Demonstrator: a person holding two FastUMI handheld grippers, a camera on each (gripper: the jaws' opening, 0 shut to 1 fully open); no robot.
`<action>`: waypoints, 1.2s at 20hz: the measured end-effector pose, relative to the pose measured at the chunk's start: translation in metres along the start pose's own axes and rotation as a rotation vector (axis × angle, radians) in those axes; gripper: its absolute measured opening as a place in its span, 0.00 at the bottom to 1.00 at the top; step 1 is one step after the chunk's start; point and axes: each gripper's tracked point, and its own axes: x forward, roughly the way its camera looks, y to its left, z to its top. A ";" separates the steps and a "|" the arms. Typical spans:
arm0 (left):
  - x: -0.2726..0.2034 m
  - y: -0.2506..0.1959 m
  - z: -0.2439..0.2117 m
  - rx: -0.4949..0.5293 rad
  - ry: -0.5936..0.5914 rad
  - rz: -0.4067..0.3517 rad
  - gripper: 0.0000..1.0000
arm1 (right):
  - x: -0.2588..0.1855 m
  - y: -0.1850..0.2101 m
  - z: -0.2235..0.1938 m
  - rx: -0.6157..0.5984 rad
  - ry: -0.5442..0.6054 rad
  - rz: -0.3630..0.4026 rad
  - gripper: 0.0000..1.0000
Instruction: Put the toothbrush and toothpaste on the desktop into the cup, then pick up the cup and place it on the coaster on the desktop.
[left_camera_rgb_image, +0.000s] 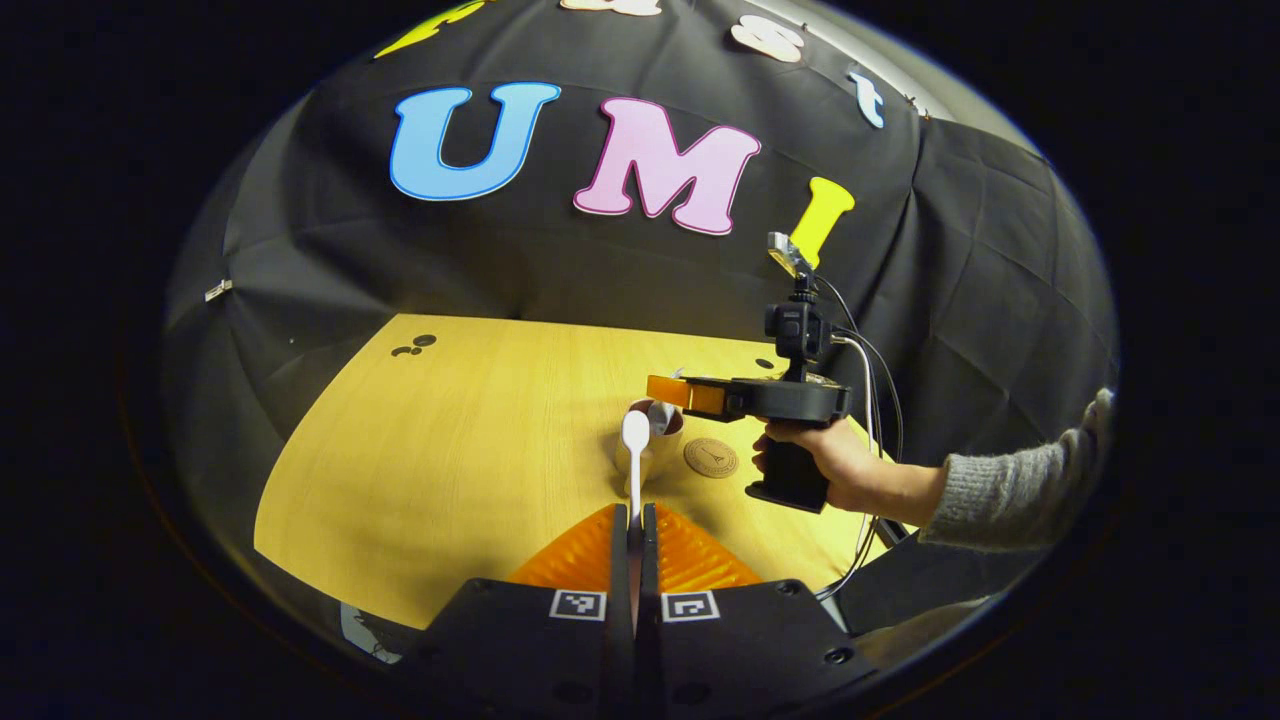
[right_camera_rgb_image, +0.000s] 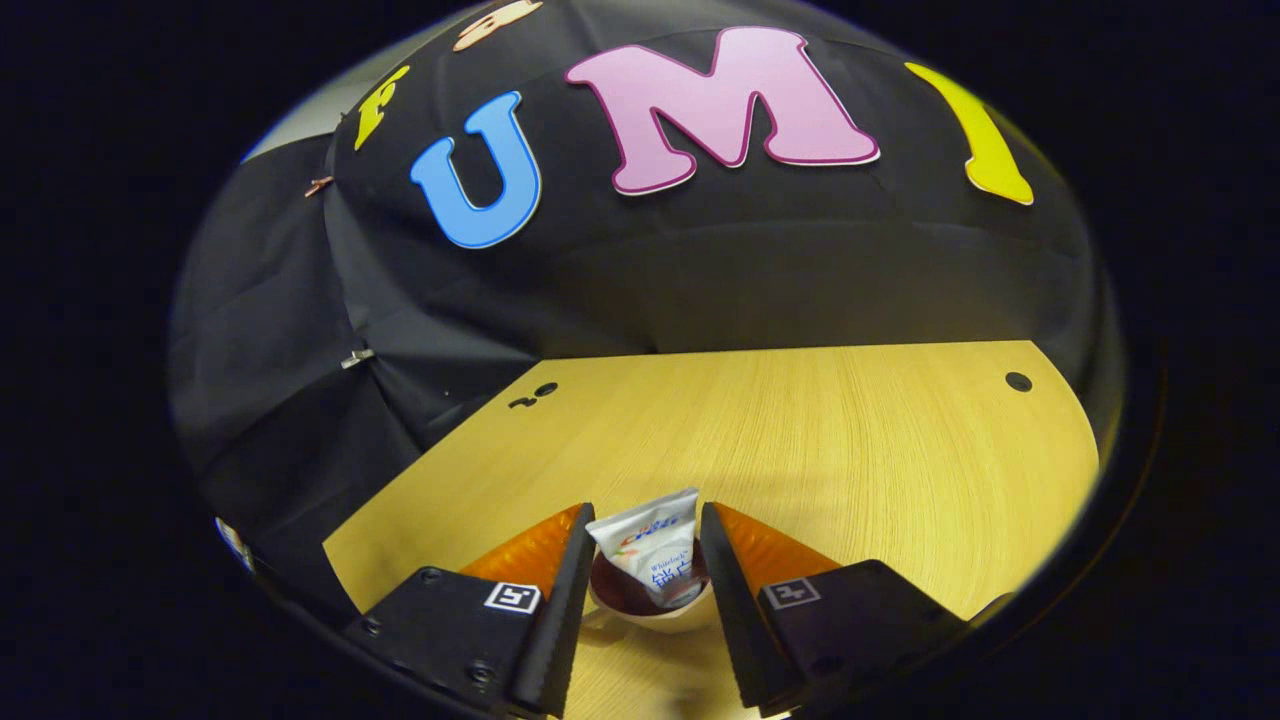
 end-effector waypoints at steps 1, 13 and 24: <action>0.002 -0.003 0.004 -0.002 -0.008 0.001 0.06 | -0.009 0.002 0.006 0.005 -0.010 0.015 0.68; 0.080 -0.043 0.117 -0.008 -0.228 -0.090 0.06 | -0.163 -0.038 0.003 0.059 0.018 0.023 0.80; 0.199 -0.001 0.161 -0.128 -0.371 -0.080 0.06 | -0.245 -0.085 -0.035 0.163 0.040 -0.117 0.79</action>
